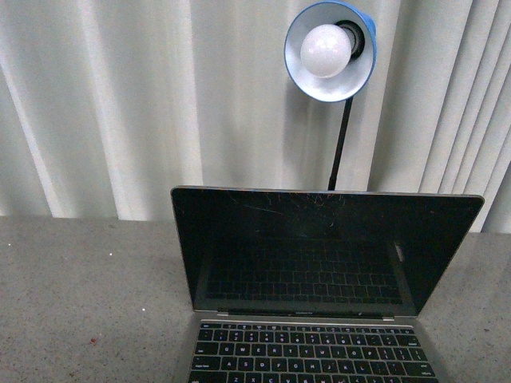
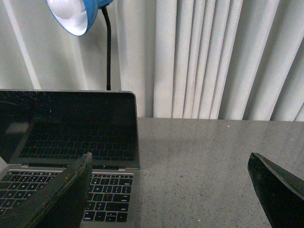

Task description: Close laptop

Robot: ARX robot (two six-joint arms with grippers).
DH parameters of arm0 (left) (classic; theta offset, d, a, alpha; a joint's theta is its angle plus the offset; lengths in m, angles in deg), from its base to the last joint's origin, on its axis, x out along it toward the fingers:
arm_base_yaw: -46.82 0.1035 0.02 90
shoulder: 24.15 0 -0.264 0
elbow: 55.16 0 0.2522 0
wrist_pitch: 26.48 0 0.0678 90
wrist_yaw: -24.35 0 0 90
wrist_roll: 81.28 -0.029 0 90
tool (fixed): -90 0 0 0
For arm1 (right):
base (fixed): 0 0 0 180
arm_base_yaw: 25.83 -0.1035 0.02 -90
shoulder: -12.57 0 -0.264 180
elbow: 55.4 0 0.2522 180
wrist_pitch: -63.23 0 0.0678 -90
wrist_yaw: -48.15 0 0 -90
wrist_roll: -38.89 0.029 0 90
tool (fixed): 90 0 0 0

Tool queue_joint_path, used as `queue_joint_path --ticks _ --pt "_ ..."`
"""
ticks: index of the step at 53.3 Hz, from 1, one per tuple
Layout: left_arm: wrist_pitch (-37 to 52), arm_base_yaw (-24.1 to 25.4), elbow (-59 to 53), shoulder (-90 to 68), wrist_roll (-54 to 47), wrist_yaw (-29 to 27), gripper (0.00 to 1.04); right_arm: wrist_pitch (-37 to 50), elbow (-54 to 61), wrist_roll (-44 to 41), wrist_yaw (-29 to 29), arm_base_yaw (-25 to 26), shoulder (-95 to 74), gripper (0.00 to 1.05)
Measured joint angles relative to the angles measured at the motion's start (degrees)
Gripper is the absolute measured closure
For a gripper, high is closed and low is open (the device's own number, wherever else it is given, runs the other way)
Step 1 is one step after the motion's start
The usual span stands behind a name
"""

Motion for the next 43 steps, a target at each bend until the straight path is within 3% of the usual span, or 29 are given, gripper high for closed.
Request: queue_joint_path --ticks 3,7,20,32,36,43 --pt "-5.8 -2.3 2.4 -7.5 3.8 -11.2 0.07 -1.0 -0.7 -1.2 -13.0 -3.4 -2.9 0.07" --pt "-2.3 -2.0 2.5 -12.0 5.8 -12.6 0.07 2.5 -0.7 -2.3 -14.9 -2.9 -6.4 0.07" --pt "22.3 -2.5 2.6 -29.5 5.3 -10.3 0.07 29.4 -3.2 -4.2 -4.9 7.4 -31.9 0.07" --pt "49.1 0.7 8.6 -54.1 -1.4 -2.4 0.07 50.0 -13.3 -10.2 0.2 9.7 -60.7 0.07" --pt "54.8 1.7 13.9 -62.1 -4.8 0.8 0.07 52.3 -19.1 -14.2 4.0 9.7 -69.2 0.07" --pt "56.7 2.3 22.3 -71.5 -9.6 5.6 0.07 48.5 -28.7 -20.1 9.2 10.1 -78.2 0.07"
